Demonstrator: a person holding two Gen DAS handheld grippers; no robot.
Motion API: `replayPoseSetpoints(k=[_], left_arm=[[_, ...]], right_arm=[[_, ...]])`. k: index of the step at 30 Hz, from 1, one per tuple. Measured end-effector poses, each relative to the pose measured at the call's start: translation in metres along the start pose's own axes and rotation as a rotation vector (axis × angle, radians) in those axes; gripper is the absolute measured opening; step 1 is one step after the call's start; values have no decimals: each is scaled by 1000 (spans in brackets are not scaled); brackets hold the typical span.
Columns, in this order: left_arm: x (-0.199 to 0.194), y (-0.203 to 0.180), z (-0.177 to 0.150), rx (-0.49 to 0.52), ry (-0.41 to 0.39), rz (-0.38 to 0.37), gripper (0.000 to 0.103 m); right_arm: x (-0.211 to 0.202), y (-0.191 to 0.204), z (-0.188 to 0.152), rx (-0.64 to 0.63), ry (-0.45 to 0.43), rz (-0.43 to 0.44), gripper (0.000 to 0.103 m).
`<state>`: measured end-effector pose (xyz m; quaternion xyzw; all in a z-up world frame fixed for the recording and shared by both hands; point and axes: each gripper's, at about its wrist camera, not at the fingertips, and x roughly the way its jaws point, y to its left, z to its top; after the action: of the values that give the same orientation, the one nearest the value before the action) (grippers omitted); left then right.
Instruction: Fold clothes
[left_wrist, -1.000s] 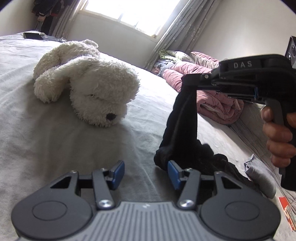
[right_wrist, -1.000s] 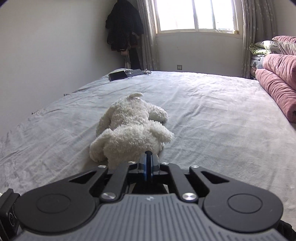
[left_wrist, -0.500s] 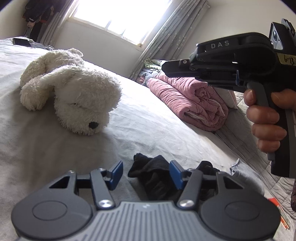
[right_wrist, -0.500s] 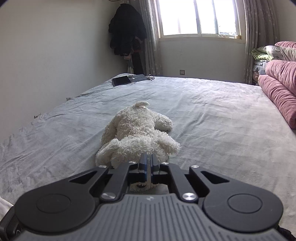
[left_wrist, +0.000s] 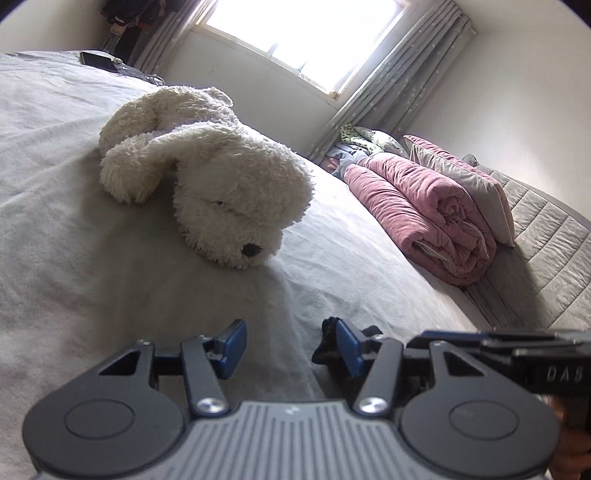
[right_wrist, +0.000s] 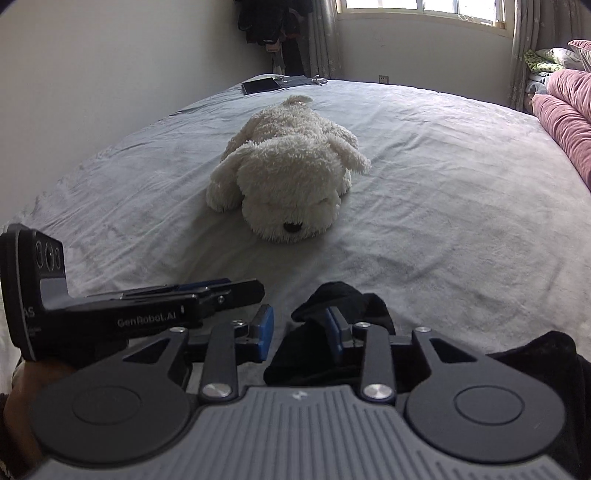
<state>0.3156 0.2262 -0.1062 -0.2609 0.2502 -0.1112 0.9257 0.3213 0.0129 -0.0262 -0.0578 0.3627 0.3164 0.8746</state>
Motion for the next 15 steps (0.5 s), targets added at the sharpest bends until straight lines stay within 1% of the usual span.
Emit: replayPoseSetpoints(k=[5,7,11,13,14,15], left_arm=[[-1,3,0,-19,-1,6,54],[0,3,0,-22,1,8,54],[0,3,-1,-24,2,7,54],[0,3,-1,-23,3,5,54],[0,2,-1,-22,3,4,54],[0,2,-1,-21,4,3,54]], right_arm=[[4,5,-17,29,35,37,36],[11,10,-21,20,56,39,36],[30,18,-29,-1,84,4,36],[38,20,-31,-48,73,-56,34],[40,21,-32,-75,68,-96,11],[41,19,-31,-90,63,-129,0]])
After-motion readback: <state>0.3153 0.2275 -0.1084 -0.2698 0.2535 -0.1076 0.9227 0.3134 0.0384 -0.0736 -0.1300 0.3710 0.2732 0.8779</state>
